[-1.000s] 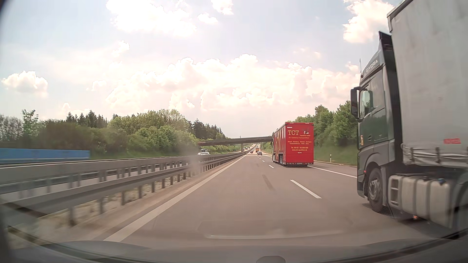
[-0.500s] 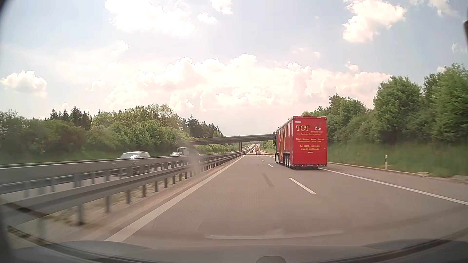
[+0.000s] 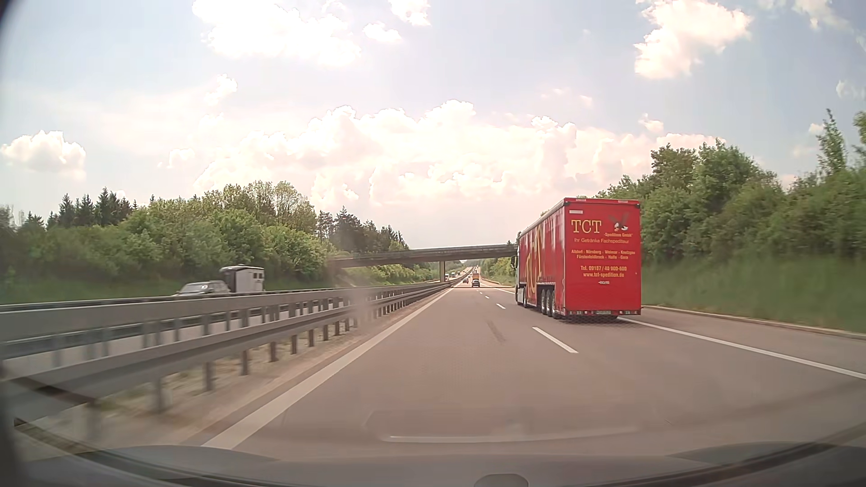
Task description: Follow the waypoints while adhering to traffic rules and regulations
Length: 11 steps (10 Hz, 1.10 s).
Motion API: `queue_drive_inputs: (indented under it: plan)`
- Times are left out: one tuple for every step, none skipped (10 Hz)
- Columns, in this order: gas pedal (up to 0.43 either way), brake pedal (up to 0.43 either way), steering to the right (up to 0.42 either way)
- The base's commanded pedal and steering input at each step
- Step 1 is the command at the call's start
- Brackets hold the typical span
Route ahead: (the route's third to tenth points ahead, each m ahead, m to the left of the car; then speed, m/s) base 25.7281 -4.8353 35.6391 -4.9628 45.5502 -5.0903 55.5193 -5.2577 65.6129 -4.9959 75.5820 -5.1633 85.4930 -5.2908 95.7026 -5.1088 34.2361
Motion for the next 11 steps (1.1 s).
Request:
queue_drive_inputs:
  plan:
    - [0.248,0.000,0.000]
    - [0.248,0.000,0.000]
    - [0.248,0.000,0.000]
    - [0.248,0.000,0.000]
    - [0.248,0.000,0.000]
    - [0.248,0.000,0.000]
    - [0.260,0.000,0.000]
    - [0.268,0.000,0.000]
    - [0.280,0.000,-0.001]
    - [0.280,0.000,-0.001]
    - [0.280,0.000,-0.001]
